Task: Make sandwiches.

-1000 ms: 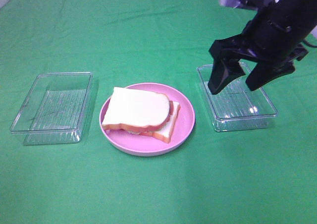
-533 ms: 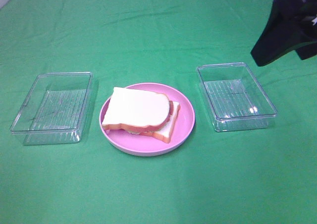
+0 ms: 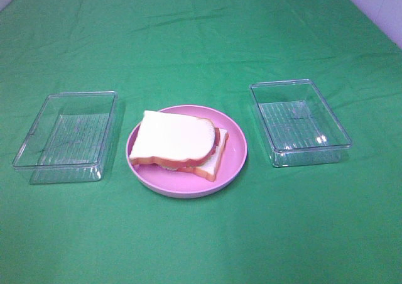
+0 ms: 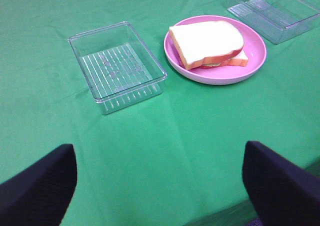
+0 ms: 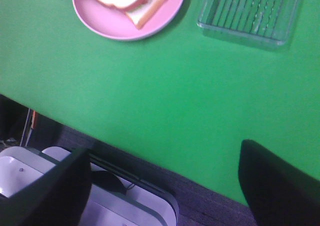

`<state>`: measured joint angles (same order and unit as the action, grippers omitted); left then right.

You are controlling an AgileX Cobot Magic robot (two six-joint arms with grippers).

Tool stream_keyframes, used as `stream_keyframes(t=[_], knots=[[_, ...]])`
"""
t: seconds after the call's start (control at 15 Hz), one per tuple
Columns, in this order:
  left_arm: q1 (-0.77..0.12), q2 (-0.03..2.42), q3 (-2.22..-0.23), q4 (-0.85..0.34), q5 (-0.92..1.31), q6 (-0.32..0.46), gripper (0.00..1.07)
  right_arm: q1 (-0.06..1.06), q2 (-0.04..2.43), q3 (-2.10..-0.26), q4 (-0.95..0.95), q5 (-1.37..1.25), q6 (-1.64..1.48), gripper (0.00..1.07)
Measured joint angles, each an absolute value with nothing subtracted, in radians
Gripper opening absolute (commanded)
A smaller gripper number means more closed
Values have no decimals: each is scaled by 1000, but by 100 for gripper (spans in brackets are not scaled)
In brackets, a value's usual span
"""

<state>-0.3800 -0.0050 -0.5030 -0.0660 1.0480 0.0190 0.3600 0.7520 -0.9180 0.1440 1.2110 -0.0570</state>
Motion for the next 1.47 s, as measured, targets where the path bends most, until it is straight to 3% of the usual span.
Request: stream_keyframes(t=[0.27, 0.47, 1.47], knots=[[-380, -5, -503, -89, 1048, 49, 85, 360, 457, -646, 129, 1209, -82, 76], [-380, -5, -503, -89, 1048, 49, 85, 360, 233, -548, 123, 1165, -152, 76], [-375, -5, -503, -90, 1048, 50, 85, 360, 171, -506, 99, 1077, -161, 76]])
